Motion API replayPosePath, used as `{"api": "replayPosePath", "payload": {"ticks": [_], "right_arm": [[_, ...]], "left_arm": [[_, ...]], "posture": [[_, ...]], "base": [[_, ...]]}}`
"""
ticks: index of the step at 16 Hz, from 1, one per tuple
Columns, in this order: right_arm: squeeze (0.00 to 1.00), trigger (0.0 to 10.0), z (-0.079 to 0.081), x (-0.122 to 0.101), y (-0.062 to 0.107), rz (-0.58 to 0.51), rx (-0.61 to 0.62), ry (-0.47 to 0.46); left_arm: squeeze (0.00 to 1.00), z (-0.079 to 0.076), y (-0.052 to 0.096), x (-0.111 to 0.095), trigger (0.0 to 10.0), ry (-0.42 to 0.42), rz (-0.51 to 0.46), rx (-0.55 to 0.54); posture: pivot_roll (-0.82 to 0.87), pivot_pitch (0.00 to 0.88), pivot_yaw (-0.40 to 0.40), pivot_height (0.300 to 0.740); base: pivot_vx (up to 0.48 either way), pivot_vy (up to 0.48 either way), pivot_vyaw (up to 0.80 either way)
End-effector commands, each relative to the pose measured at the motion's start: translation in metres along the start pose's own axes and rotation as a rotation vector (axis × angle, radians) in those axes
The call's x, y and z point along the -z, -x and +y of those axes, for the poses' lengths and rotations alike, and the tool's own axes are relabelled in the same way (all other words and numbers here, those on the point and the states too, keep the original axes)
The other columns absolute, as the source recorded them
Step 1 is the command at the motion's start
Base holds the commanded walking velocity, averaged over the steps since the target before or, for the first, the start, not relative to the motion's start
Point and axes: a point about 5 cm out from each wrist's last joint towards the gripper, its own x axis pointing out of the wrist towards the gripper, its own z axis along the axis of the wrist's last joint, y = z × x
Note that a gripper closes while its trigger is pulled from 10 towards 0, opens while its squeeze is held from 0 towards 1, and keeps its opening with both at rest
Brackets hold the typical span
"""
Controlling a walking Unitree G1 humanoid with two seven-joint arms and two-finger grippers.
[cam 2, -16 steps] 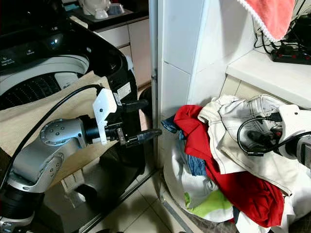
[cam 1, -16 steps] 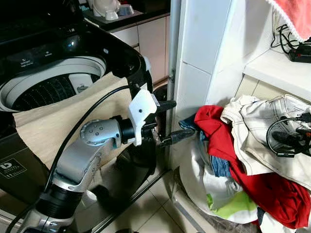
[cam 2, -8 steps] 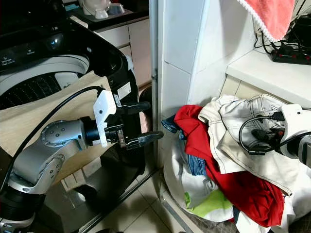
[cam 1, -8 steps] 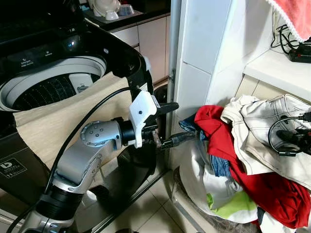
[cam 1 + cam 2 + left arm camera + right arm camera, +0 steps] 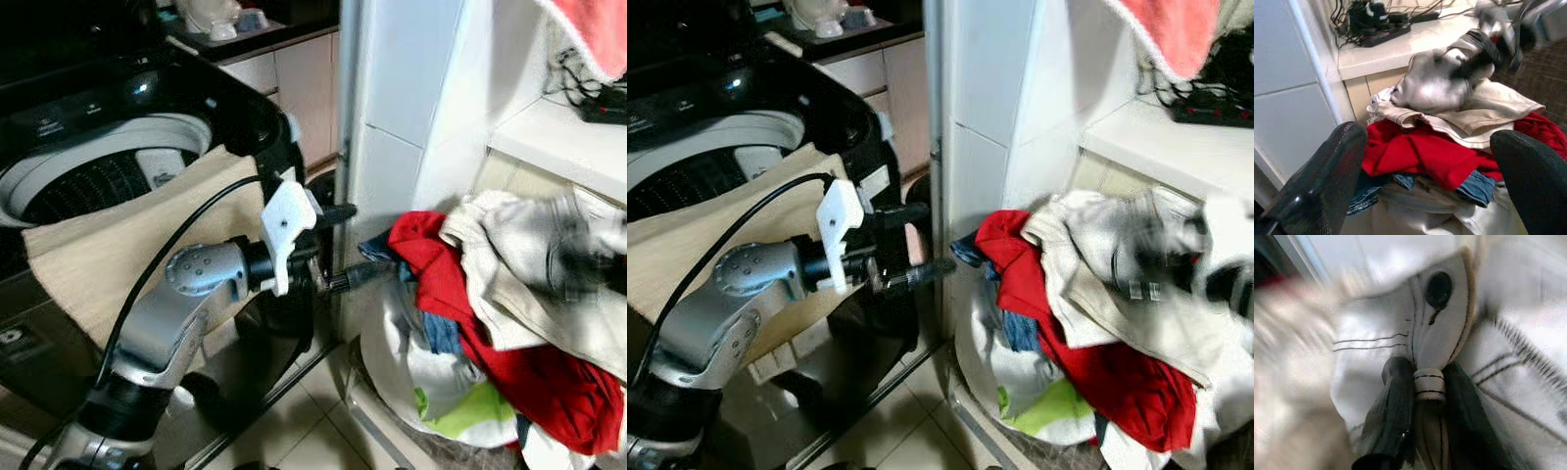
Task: Clothes washing
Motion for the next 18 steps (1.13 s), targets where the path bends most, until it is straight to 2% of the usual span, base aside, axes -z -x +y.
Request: {"api": "replayPosePath", "payload": {"ticks": [1,3,5,6,7,8,10,11,13,14,15,18], "right_arm": [[0.00,0.0,0.011,-0.035,0.009,-0.158,-0.067,0.002],[0.00,0.0,0.031,-0.073,0.019,-0.318,-0.180,-0.019],[0.00,0.0,0.046,-0.105,0.029,-0.434,-0.253,-0.012],[0.00,0.0,0.050,-0.114,0.032,-0.466,-0.275,-0.013],[0.00,0.0,0.062,-0.134,0.042,-0.540,-0.320,-0.014],[0.00,0.0,0.075,-0.151,0.048,-0.587,-0.379,-0.025],[0.00,0.0,0.093,-0.156,0.047,-0.598,-0.464,-0.037],[0.00,0.0,0.108,-0.157,0.044,-0.596,-0.527,-0.039],[0.00,0.0,0.123,-0.156,0.039,-0.570,-0.557,-0.035],[0.00,0.0,0.135,-0.153,0.036,-0.554,-0.587,-0.043],[0.00,0.0,0.142,-0.151,0.035,-0.547,-0.609,-0.050],[0.00,0.0,0.155,-0.147,0.032,-0.538,-0.647,-0.077]], "left_arm": [[0.00,0.011,0.001,-0.007,10.0,-0.011,-0.013,-0.066],[0.00,0.026,-0.005,-0.019,10.0,-0.048,-0.082,-0.171],[0.00,0.035,-0.011,-0.034,10.0,-0.079,-0.142,-0.224],[0.00,0.038,-0.013,-0.039,10.0,-0.082,-0.159,-0.238],[0.22,0.043,-0.017,-0.053,10.0,-0.079,-0.200,-0.264],[1.00,0.048,-0.025,-0.071,10.0,-0.039,-0.267,-0.273],[1.00,0.048,-0.033,-0.085,10.0,-0.014,-0.322,-0.265],[1.00,0.047,-0.040,-0.091,10.0,0.029,-0.358,-0.254],[1.00,0.042,-0.051,-0.095,10.0,0.054,-0.383,-0.234],[0.26,0.037,-0.058,-0.093,10.0,0.048,-0.365,-0.222],[0.00,0.035,-0.061,-0.091,10.0,0.048,-0.352,-0.222],[0.00,0.034,-0.066,-0.083,10.0,0.020,-0.312,-0.240]], "posture": [[-0.13,0.000,0.056,0.740],[-0.14,0.000,0.052,0.740],[-0.14,0.000,0.044,0.740],[-0.14,0.000,0.044,0.740],[-0.15,0.000,0.036,0.740],[-0.15,0.000,0.034,0.740],[-0.15,0.000,0.035,0.740],[-0.15,0.000,0.037,0.740],[-0.15,0.000,0.038,0.740],[-0.14,0.000,0.039,0.740],[-0.14,0.000,0.039,0.740],[-0.14,0.000,0.045,0.740]], "base": [[0.000,0.000,0.00],[0.000,0.000,0.00],[0.000,0.000,0.00],[0.000,0.000,0.00],[0.000,0.000,0.00],[0.000,0.000,0.00],[0.000,0.000,0.00],[0.000,0.000,0.00],[0.000,0.000,0.00],[0.000,0.000,0.00],[0.000,0.000,0.00],[0.000,0.000,0.00]]}}
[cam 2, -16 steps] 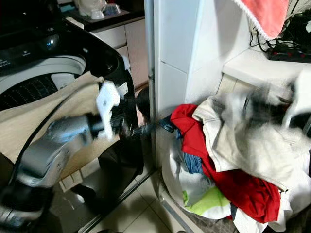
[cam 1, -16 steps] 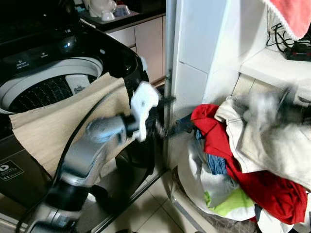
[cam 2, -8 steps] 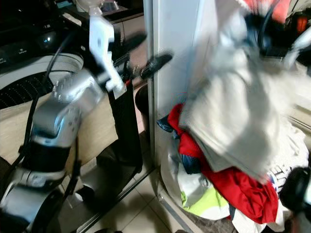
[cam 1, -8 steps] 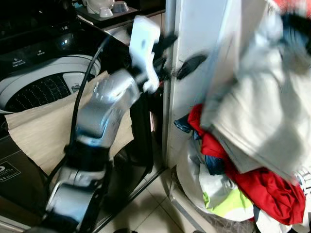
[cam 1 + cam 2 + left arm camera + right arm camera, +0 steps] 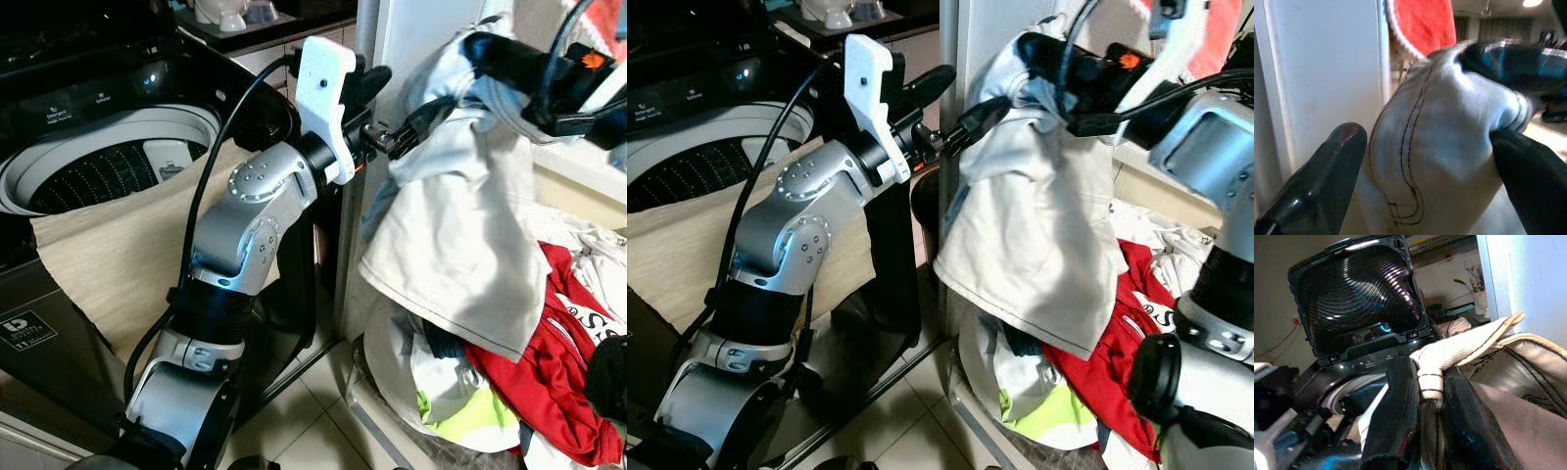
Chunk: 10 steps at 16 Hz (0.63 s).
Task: Clothes washing
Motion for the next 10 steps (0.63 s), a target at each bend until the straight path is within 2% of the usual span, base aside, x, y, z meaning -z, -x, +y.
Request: {"api": "replayPosePath", "payload": {"ticks": [1,5,7,8,9,10], "right_arm": [[0.00,0.0,0.015,-0.008,-0.001,-0.041,-0.063,0.024],[0.00,0.0,0.027,-0.005,-0.001,-0.048,-0.115,0.006],[0.00,0.0,0.034,-0.002,0.001,-0.043,-0.152,0.003],[0.00,0.0,0.035,-0.001,0.001,-0.039,-0.160,0.003],[0.00,0.0,0.037,0.001,0.001,-0.034,-0.174,0.000],[0.00,0.0,0.039,0.001,0.001,-0.030,-0.182,0.001]], "left_arm": [[0.00,0.001,-0.003,0.006,10.0,-0.048,0.038,-0.014],[0.00,0.011,0.000,0.013,10.0,-0.121,0.067,-0.087],[0.00,0.013,0.001,0.011,10.0,-0.102,0.046,-0.089],[0.00,0.013,0.001,0.011,7.8,-0.090,0.042,-0.086],[0.00,0.013,0.001,0.010,0.0,-0.073,0.030,-0.074],[0.00,0.012,0.001,0.010,0.0,-0.066,0.025,-0.063]], "posture": [[-0.14,0.000,0.047,0.740],[-0.14,0.000,0.050,0.740],[-0.14,0.000,0.050,0.740],[-0.14,0.000,0.050,0.740],[-0.14,0.000,0.051,0.740],[-0.14,0.000,0.052,0.740]], "base": [[0.000,0.000,0.00],[0.000,0.000,0.00],[0.000,0.000,0.00],[0.000,0.000,0.00],[0.000,0.000,0.00],[0.000,0.000,0.00]]}}
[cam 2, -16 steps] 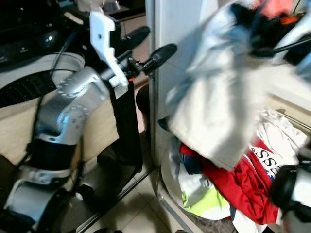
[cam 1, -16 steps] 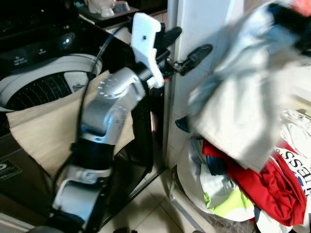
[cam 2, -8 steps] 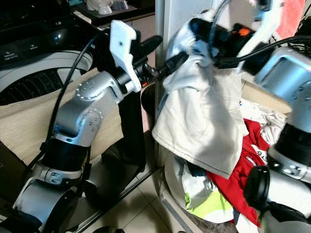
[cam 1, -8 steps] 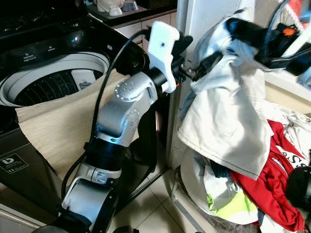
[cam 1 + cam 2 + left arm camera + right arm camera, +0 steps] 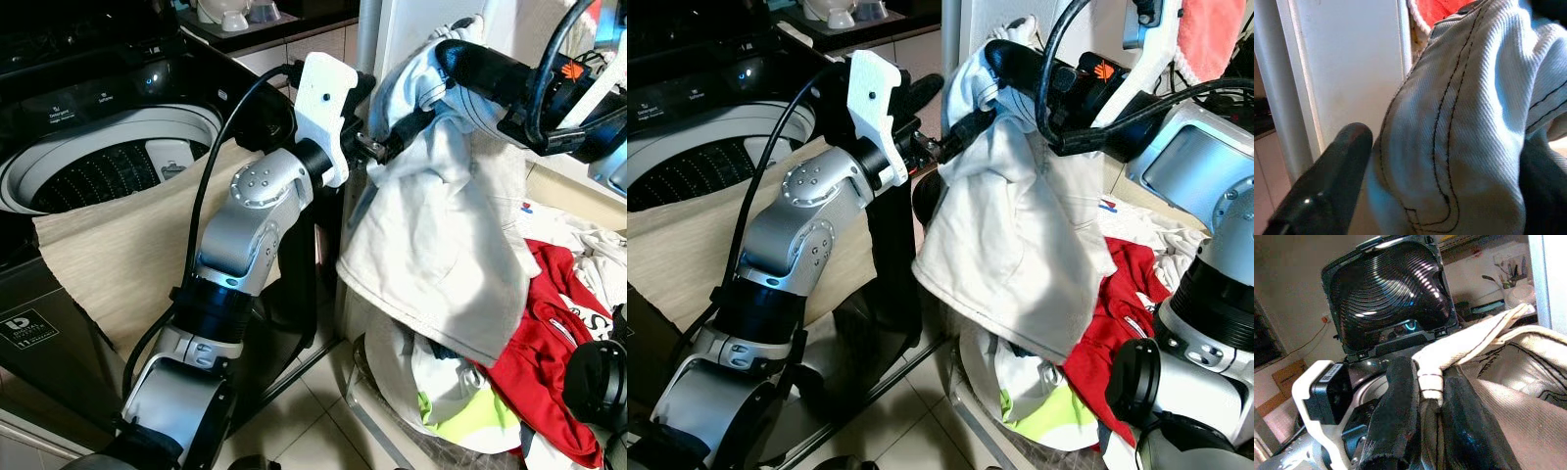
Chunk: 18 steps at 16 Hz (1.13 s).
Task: Clothes washing
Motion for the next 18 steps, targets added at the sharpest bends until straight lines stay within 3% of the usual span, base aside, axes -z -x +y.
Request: {"api": "replayPosePath", "payload": {"ticks": [1,12,13,14,18], "right_arm": [[0.00,0.0,0.015,-0.005,0.001,-0.025,-0.077,0.034],[0.00,0.0,0.014,0.002,0.000,-0.014,-0.049,0.030],[0.00,1.1,0.015,0.002,0.000,-0.020,-0.058,0.040],[1.00,10.0,0.016,0.003,0.000,-0.017,-0.053,0.050],[1.00,10.0,0.017,0.002,0.003,-0.035,-0.075,0.039]], "left_arm": [[0.00,0.003,0.001,0.001,0.0,0.006,0.008,0.000],[0.00,0.012,0.009,-0.003,0.0,0.043,-0.033,-0.034],[0.00,0.015,0.009,-0.003,0.0,0.034,-0.035,-0.048],[0.00,0.019,0.009,-0.003,0.0,0.039,-0.036,-0.075],[0.00,0.030,0.011,-0.006,0.0,0.037,-0.056,-0.145]], "posture": [[-0.14,0.000,0.052,0.740],[-0.13,0.000,0.048,0.740],[-0.13,0.000,0.049,0.740],[-0.13,0.000,0.050,0.740],[-0.13,0.000,0.053,0.740]], "base": [[0.000,0.000,0.00],[0.000,0.000,0.00],[0.000,0.000,0.00],[0.000,0.000,0.00],[0.000,0.000,0.00]]}}
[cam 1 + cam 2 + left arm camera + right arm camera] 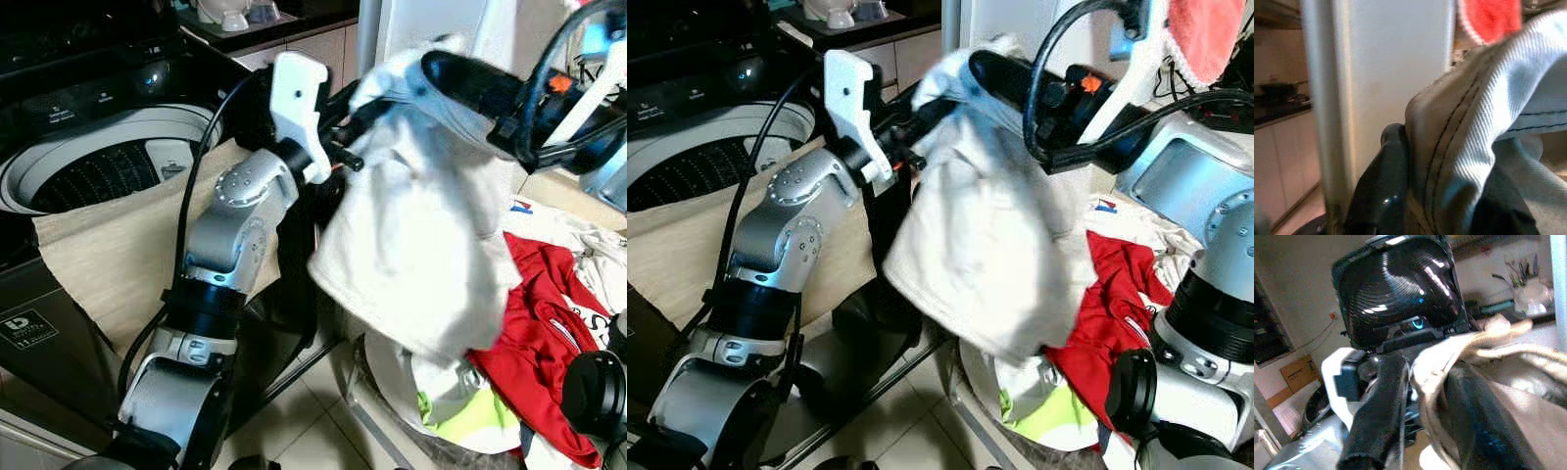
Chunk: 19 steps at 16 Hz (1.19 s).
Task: Clothes washing
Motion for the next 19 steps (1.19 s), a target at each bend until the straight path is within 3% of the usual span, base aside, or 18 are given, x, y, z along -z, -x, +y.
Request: {"api": "replayPosePath", "payload": {"ticks": [1,3,4,5,7,8,9,10,12,13,14,15,17,18,19], "right_arm": [[1.00,10.0,0.006,-0.004,0.003,-0.024,-0.036,0.022],[1.00,10.0,0.007,-0.007,0.006,-0.023,-0.029,0.079],[0.00,10.0,0.010,-0.008,0.008,-0.011,-0.026,0.143],[0.00,10.0,0.011,-0.007,0.009,-0.004,-0.031,0.149],[0.00,10.0,0.015,0.005,0.010,0.043,-0.040,0.156],[0.00,10.0,0.016,0.015,0.007,0.072,-0.032,0.162],[0.00,10.0,0.016,0.023,0.004,0.087,-0.017,0.166],[0.00,10.0,0.017,0.031,-0.001,0.104,-0.005,0.172],[0.00,10.0,0.020,0.049,-0.006,0.159,-0.001,0.190],[0.00,10.0,0.025,0.071,-0.009,0.243,0.001,0.221],[0.00,10.0,0.026,0.077,-0.010,0.267,0.001,0.227],[0.00,10.0,0.029,0.089,-0.011,0.308,-0.002,0.230],[0.00,10.0,0.034,0.115,-0.007,0.433,-0.011,0.258],[0.00,10.0,0.034,0.121,-0.003,0.468,-0.006,0.261],[0.00,10.0,0.034,0.123,-0.003,0.474,-0.004,0.263]], "left_arm": [[0.00,0.007,-0.002,-0.017,0.0,-0.036,-0.070,-0.040],[0.00,0.022,0.000,-0.033,0.0,-0.080,-0.129,-0.125],[0.00,0.053,0.004,-0.067,0.0,-0.224,-0.209,-0.278],[0.00,0.060,0.006,-0.075,0.0,-0.272,-0.222,-0.313],[0.00,0.095,0.022,-0.133,0.0,-0.630,-0.320,-0.568],[0.00,0.108,0.036,-0.166,0.0,-0.866,-0.351,-0.709],[0.00,0.119,0.047,-0.181,0.0,-1.025,-0.335,-0.785],[0.00,0.129,0.054,-0.183,0.0,-1.108,-0.289,-0.840],[0.00,0.139,0.060,-0.177,0.0,-1.198,-0.207,-0.851],[0.00,0.156,0.061,-0.154,0.0,-1.216,-0.008,-0.819],[0.00,0.160,0.060,-0.145,0.0,-1.178,0.066,-0.794],[0.00,0.172,0.062,-0.116,10.0,-1.139,0.291,-0.749],[0.00,0.178,0.067,-0.077,10.0,-0.870,0.454,-0.664],[0.47,0.182,0.074,-0.063,10.0,-0.778,0.533,-0.673],[1.00,0.184,0.078,-0.058,10.0,-0.754,0.571,-0.674]], "posture": [[-0.13,0.000,0.053,0.740],[-0.13,0.000,0.053,0.740],[-0.12,0.000,0.052,0.740],[-0.12,0.000,0.052,0.740],[-0.12,0.000,0.056,0.740],[-0.12,0.000,0.061,0.740],[-0.12,0.000,0.061,0.740],[-0.11,0.000,0.062,0.740],[-0.11,0.000,0.062,0.740],[-0.11,0.000,0.059,0.740],[-0.11,0.000,0.059,0.740],[-0.11,0.000,0.059,0.740],[-0.12,0.000,0.060,0.740],[-0.12,0.000,0.059,0.740],[-0.12,0.000,0.058,0.740]], "base": [[0.000,0.000,0.00],[0.000,0.000,0.00],[0.000,0.000,0.00],[0.000,0.000,0.00],[0.000,0.000,0.00],[0.000,0.000,0.00],[0.000,0.000,0.00],[0.000,0.000,0.00],[0.000,0.000,0.00],[0.000,0.000,0.00],[0.000,0.000,0.00],[0.000,0.000,0.00],[0.000,0.000,0.00],[0.000,0.000,0.00],[0.000,0.000,0.00]]}}
